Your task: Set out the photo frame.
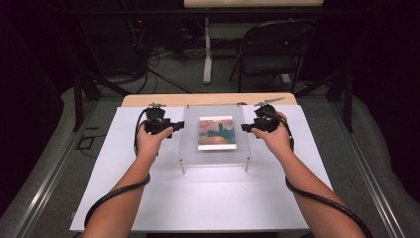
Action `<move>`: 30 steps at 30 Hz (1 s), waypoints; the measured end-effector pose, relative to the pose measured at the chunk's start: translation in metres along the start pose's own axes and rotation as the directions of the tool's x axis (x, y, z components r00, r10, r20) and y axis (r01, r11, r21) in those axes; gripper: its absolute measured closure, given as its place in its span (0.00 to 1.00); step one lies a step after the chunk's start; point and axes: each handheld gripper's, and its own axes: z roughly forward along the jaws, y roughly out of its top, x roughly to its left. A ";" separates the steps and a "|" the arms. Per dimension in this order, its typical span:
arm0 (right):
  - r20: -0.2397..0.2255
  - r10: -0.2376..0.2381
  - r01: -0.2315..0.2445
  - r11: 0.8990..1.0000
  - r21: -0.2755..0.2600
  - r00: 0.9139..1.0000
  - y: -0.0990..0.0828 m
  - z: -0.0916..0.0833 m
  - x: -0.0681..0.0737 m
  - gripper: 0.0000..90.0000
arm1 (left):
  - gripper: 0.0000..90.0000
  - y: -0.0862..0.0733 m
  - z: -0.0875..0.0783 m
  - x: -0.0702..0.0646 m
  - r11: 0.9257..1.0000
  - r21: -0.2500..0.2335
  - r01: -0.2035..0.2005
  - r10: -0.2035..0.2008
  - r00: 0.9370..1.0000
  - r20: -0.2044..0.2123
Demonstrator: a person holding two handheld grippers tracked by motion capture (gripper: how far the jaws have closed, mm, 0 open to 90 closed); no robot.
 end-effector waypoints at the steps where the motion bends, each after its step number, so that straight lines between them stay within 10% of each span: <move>1: -0.004 0.010 -0.010 1.000 0.009 1.000 0.001 0.001 0.000 0.40 | 0.36 0.001 0.003 0.001 1.000 0.008 0.001 -0.001 1.000 0.000; 30: -0.083 0.174 -0.166 0.981 0.096 0.981 -0.007 0.043 -0.012 0.40 | 0.34 -0.007 0.047 -0.005 0.991 0.103 0.090 -0.093 0.995 0.027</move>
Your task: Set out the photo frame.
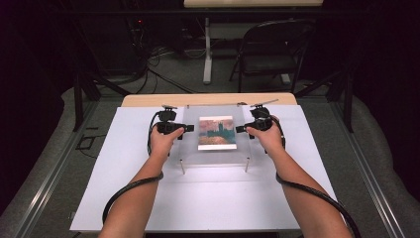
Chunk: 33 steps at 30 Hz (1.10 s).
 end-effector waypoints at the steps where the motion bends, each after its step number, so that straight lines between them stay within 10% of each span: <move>1: -0.005 0.002 -0.002 1.000 0.000 1.000 0.000 0.001 0.001 0.40 | 0.33 0.000 0.001 0.000 1.000 0.001 0.005 -0.005 1.000 -0.006; 33: 0.027 0.080 -0.080 0.997 -0.005 0.996 0.003 0.014 0.005 0.33 | 0.23 0.004 0.021 -0.006 0.992 0.046 0.118 -0.117 0.993 -0.030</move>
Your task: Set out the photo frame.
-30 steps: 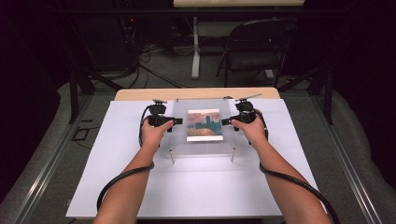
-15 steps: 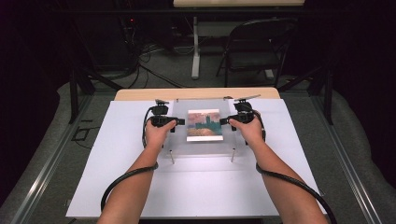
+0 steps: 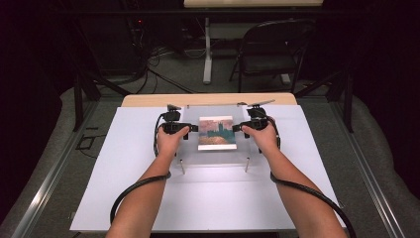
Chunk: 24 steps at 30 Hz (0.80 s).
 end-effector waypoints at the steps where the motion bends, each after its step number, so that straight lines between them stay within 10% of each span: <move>1: 0.003 0.007 -0.007 1.000 0.002 1.000 0.001 0.000 0.000 0.33 | 0.22 0.001 0.000 0.000 1.000 0.003 -0.001 0.001 1.000 0.000; 9: -0.056 0.087 -0.087 0.996 0.008 0.995 0.002 0.007 -0.008 0.32 | 0.21 0.003 0.005 0.002 1.000 0.001 0.020 -0.020 1.000 0.015; 24: -0.040 0.087 -0.086 0.996 0.015 0.995 0.007 0.013 -0.007 0.30 | 0.25 0.007 0.006 0.006 0.999 0.000 0.038 -0.038 0.999 0.019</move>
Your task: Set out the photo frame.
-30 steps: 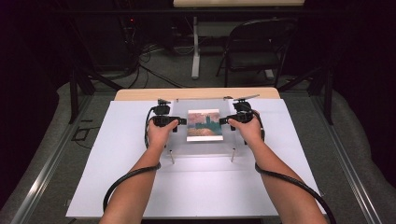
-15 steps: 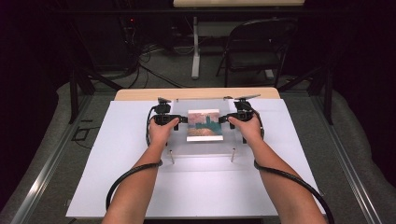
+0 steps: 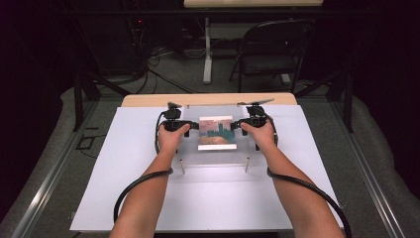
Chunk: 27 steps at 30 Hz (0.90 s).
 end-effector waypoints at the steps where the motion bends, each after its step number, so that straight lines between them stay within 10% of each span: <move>1: -0.002 0.005 -0.005 1.000 0.000 1.000 0.000 -0.001 -0.001 0.32 | 0.27 0.000 0.000 0.001 1.000 -0.004 0.007 -0.007 1.000 0.005; 27: 0.030 -0.022 0.023 0.999 -0.045 0.999 0.001 -0.015 0.010 0.34 | 0.34 0.001 -0.018 -0.008 0.999 -0.048 0.004 -0.005 1.000 -0.013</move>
